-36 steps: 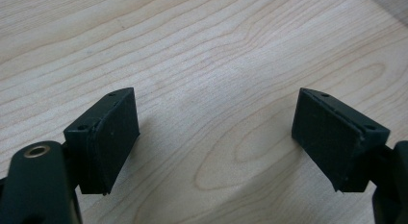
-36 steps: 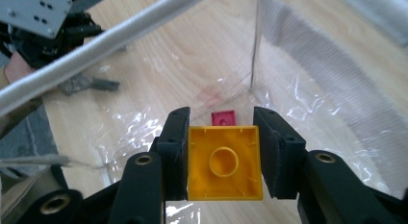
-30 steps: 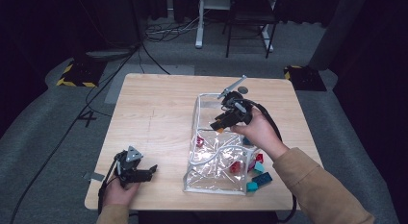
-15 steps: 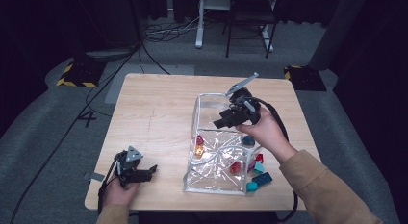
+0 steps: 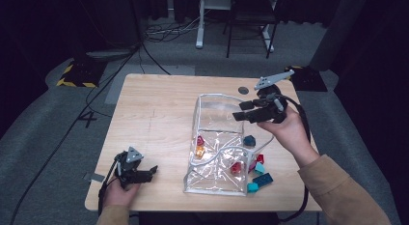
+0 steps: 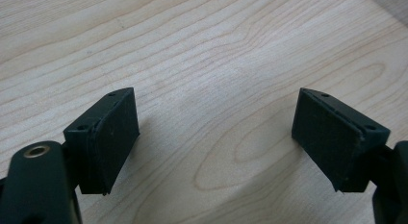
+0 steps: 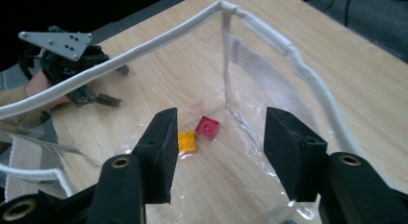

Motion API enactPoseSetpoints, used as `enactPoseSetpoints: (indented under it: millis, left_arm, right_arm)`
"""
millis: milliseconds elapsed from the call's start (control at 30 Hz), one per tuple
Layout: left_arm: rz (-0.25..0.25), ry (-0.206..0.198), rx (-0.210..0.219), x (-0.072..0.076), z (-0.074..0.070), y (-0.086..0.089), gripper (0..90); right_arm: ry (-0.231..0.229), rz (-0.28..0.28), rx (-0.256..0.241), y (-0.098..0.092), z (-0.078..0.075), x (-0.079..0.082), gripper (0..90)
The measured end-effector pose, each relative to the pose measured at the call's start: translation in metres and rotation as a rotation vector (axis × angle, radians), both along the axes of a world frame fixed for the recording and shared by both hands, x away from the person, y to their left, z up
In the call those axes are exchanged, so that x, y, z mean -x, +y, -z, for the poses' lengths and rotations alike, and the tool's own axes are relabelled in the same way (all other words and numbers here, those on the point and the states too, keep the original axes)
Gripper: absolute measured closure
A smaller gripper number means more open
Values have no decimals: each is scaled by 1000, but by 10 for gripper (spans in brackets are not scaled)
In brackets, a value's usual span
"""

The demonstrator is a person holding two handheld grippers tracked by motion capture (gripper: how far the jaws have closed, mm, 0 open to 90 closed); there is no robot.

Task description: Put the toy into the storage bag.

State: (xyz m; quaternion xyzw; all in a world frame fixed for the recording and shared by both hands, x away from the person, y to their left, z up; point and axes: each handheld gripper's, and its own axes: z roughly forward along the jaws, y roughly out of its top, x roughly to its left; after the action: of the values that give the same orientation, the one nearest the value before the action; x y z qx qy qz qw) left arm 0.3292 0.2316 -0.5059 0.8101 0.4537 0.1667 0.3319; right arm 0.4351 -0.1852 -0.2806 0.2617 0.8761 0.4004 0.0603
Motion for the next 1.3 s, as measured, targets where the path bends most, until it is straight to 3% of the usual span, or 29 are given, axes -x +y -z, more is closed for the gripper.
enactPoseSetpoints:
  millis: [367,867,1100,1300]
  left_arm:
    - [0,-1,-2,0,0,0,169]
    - [0,-1,-2,0,0,0,169]
    - [0,-1,-1,0,0,0,169]
    - [0,-1,-2,0,0,0,169]
  right_arm:
    - [-51,104,-41,-50,-9,-2,445]
    - [-75,259,-63,-111,-8,-13,443]
    - [-78,305,-43,-130,5,-17,441]
    - [-46,310,-17,-134,27,-21,444]
